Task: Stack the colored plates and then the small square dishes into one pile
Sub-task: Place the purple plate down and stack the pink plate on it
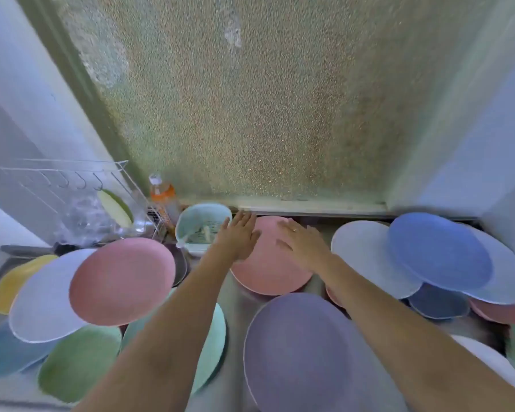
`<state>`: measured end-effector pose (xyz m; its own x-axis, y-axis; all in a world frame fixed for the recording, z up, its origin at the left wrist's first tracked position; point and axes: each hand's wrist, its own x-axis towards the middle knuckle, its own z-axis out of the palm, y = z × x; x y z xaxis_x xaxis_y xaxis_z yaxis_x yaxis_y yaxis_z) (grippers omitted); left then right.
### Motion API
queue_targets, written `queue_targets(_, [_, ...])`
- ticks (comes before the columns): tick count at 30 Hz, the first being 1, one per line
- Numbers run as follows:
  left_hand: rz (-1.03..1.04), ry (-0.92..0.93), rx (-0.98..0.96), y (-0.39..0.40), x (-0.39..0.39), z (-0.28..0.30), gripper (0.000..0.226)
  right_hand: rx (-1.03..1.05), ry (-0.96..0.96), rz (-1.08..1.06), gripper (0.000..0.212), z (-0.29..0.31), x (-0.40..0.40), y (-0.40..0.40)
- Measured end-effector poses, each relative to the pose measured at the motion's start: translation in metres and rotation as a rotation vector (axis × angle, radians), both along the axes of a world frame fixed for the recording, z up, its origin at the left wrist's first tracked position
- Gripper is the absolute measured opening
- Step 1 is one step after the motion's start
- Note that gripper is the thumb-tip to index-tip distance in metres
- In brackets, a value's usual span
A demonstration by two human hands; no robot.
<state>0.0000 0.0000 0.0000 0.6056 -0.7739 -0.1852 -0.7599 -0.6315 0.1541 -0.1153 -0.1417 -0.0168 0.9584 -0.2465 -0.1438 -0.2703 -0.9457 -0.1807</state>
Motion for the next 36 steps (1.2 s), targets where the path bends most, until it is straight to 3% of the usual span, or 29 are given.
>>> queue_targets(8, [-0.080, 0.223, 0.282, 0.039, -0.058, -0.084, 0.056, 0.104, 0.197, 0.038, 0.043, -0.064, -0.047, 0.033])
queue_targets(10, [-0.073, 0.283, 0.281, 0.042, -0.065, -0.095, 0.055, 0.112, 0.232, 0.029, 0.033, -0.075, -0.054, 0.034])
queue_targets(15, [0.005, 0.320, 0.183, 0.041, -0.074, -0.100, 0.044, 0.093, 0.179, -0.041, 0.037, -0.084, -0.054, 0.037])
queue_targets(24, [0.083, 0.337, 0.061, 0.039, -0.076, -0.097, 0.036, -0.092, 0.162, 0.119, 0.038, -0.087, -0.054, 0.040])
queue_targets(26, [0.186, 0.360, -0.070, 0.039, -0.078, -0.096, 0.037, -0.094, 0.137, 0.124, 0.037, -0.087, -0.056, 0.040])
queue_targets(29, [0.517, 0.378, -0.352, 0.035, -0.076, -0.091, 0.044, -0.036, 0.099, 0.079, 0.036, -0.090, -0.058, 0.040])
queue_targets(33, [1.012, 0.653, -0.518, 0.021, -0.062, -0.083, 0.054, 0.143, 0.067, -0.002, 0.027, -0.096, -0.058, 0.037])
queue_targets(36, [1.139, 0.803, -0.584, 0.015, -0.053, -0.090, 0.054, 0.254, 0.054, -0.037, 0.032, -0.096, -0.062, 0.036])
